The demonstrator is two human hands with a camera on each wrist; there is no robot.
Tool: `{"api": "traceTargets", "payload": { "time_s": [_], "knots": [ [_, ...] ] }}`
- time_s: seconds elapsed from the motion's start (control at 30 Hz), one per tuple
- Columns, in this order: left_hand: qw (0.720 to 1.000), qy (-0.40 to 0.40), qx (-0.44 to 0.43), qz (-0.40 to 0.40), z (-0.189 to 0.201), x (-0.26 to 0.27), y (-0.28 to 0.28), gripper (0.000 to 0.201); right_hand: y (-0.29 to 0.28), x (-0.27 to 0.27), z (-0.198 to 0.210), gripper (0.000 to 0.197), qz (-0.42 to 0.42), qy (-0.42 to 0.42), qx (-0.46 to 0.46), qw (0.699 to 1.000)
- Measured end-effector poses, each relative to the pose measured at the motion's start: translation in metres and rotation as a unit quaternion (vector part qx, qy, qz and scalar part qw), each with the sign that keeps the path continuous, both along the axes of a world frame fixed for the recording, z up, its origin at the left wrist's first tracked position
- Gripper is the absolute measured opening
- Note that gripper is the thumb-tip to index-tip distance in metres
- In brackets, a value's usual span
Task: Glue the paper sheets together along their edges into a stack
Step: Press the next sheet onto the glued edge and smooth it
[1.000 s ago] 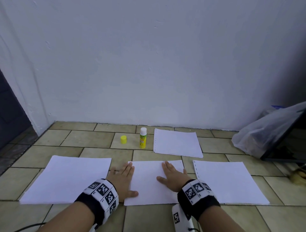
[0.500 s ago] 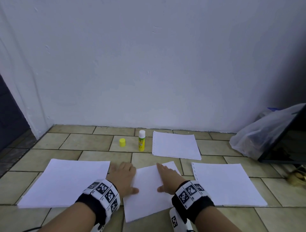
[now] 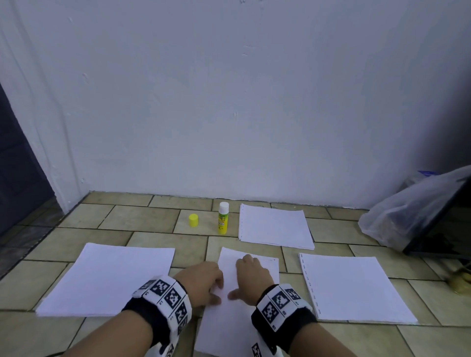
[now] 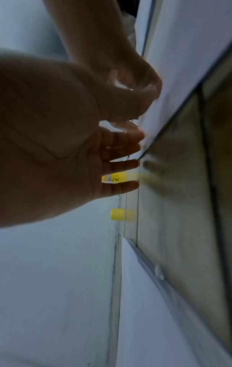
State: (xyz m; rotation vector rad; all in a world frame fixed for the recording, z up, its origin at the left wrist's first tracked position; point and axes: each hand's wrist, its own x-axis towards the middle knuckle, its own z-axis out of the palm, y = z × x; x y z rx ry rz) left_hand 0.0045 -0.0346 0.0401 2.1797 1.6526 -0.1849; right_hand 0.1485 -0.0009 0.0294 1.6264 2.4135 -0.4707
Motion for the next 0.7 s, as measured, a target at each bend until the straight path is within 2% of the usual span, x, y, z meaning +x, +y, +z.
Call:
{"api": "traceTargets", "payload": {
  "time_s": [0.1, 0.17, 0.3, 0.53, 0.6, 0.7],
  "knots": [
    [0.999, 0.054, -0.001, 0.004, -0.012, -0.002, 0.004, 0.093, -0.003, -0.004, -0.001, 0.068, 0.027, -0.002, 0.000, 1.000],
    [0.995, 0.090, -0.038, 0.006, -0.019, -0.003, 0.005, 0.109, -0.004, -0.007, -0.001, 0.078, 0.072, 0.007, -0.027, 0.997],
    [0.994, 0.084, -0.072, 0.013, -0.026, -0.007, 0.004, 0.111, -0.002, -0.005, -0.002, 0.082, 0.135, -0.006, -0.077, 0.988],
    [0.991, 0.112, -0.068, 0.008, -0.022, -0.009, 0.003, 0.106, 0.022, 0.034, -0.001, 0.075, 0.055, -0.034, -0.078, 0.995],
    [0.991, 0.110, -0.078, 0.003, -0.019, -0.011, 0.005, 0.105, 0.024, 0.042, -0.003, 0.080, 0.048, -0.040, -0.075, 0.995],
    [0.990, 0.109, -0.084, 0.000, -0.016, -0.014, 0.008, 0.103, 0.022, 0.043, -0.005, 0.102, 0.041, -0.013, -0.070, 0.997]
  ]
}}
